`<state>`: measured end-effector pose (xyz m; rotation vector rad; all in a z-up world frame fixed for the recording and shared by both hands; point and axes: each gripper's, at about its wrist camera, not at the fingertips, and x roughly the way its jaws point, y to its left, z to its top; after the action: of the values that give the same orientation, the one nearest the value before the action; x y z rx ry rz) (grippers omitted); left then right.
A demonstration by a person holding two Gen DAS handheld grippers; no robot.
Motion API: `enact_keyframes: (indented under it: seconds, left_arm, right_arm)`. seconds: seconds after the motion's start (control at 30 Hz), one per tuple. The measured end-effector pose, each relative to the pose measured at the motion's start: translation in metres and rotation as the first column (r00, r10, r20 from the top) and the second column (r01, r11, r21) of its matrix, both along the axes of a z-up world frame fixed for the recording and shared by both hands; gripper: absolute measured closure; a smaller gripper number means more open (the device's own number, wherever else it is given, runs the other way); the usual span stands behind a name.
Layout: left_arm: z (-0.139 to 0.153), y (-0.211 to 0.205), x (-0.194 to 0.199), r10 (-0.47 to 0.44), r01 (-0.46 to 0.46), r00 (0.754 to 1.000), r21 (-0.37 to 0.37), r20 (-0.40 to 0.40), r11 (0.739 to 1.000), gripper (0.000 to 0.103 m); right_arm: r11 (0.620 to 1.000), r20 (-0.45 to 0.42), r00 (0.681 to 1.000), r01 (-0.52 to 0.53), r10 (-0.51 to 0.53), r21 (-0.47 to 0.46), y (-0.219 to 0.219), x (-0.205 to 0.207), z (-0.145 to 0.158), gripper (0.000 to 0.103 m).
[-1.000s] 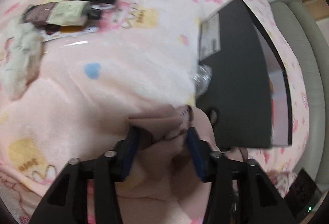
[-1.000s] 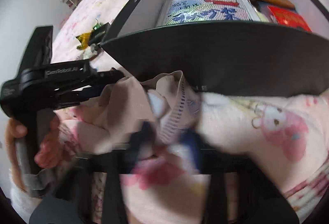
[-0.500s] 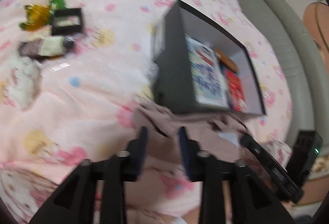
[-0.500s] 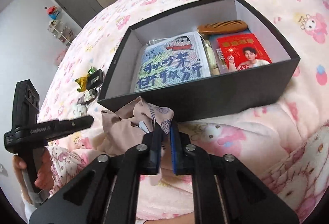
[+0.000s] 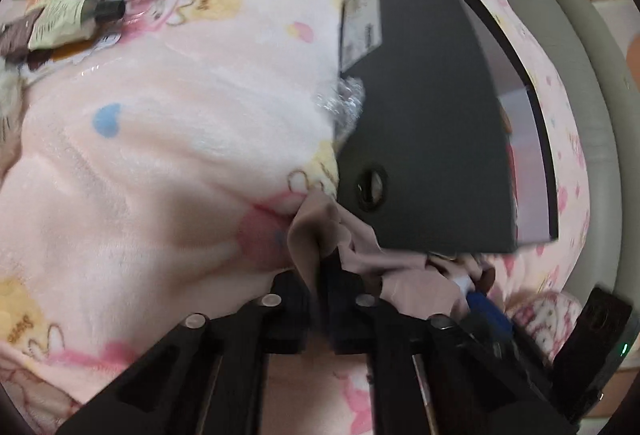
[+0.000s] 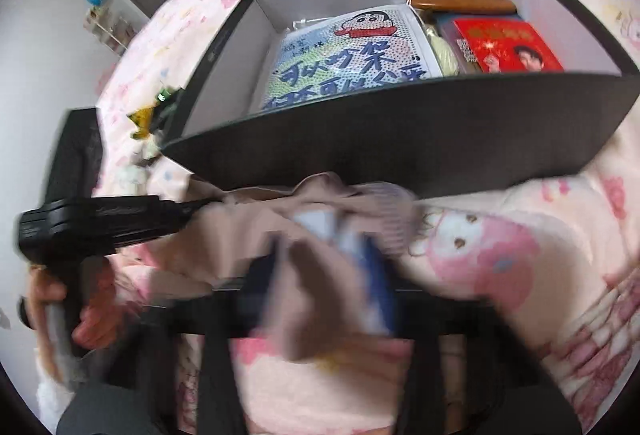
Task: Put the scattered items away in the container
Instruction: 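Carry the beige cloth with the left gripper toward the black box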
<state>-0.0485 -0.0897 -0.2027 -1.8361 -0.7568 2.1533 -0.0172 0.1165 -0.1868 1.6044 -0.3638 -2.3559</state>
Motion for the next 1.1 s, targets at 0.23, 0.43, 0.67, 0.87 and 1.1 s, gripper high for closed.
enact_keyframes:
  seconds: [0.23, 0.43, 0.67, 0.87, 1.1]
  left_arm:
    - [0.034, 0.002, 0.035, 0.016, -0.011, 0.999, 0.099, -0.050, 0.995, 0.099]
    - [0.044, -0.006, 0.031, 0.050, -0.052, 0.997, -0.020, -0.051, 0.998, 0.082]
    - [0.007, 0.001, 0.026, 0.118, -0.121, 0.992, 0.077, 0.044, 0.990, 0.086]
    - [0.067, 0.023, 0.042, 0.054, -0.044, 0.991, 0.075, -0.124, 0.996, 0.097]
    - [0.163, 0.048, 0.024, -0.055, 0.097, 0.941, 0.113, -0.333, 0.989, 0.097]
  right_arm:
    - [1.000, -0.124, 0.992, 0.023, -0.022, 0.001, 0.015, 0.003, 0.036, 0.095]
    - [0.998, -0.030, 0.999, 0.019, -0.021, -0.059, 0.018, -0.002, 0.029, 0.030]
    - [0.996, 0.073, 0.997, -0.017, 0.023, -0.085, 0.000, -0.002, -0.015, 0.078]
    - [0.994, -0.089, 0.992, -0.098, 0.093, -0.051, -0.004, 0.016, 0.029, 0.096]
    - [0.980, -0.264, 0.958, -0.153, 0.114, -0.128, 0.018, 0.011, 0.112, 0.096]
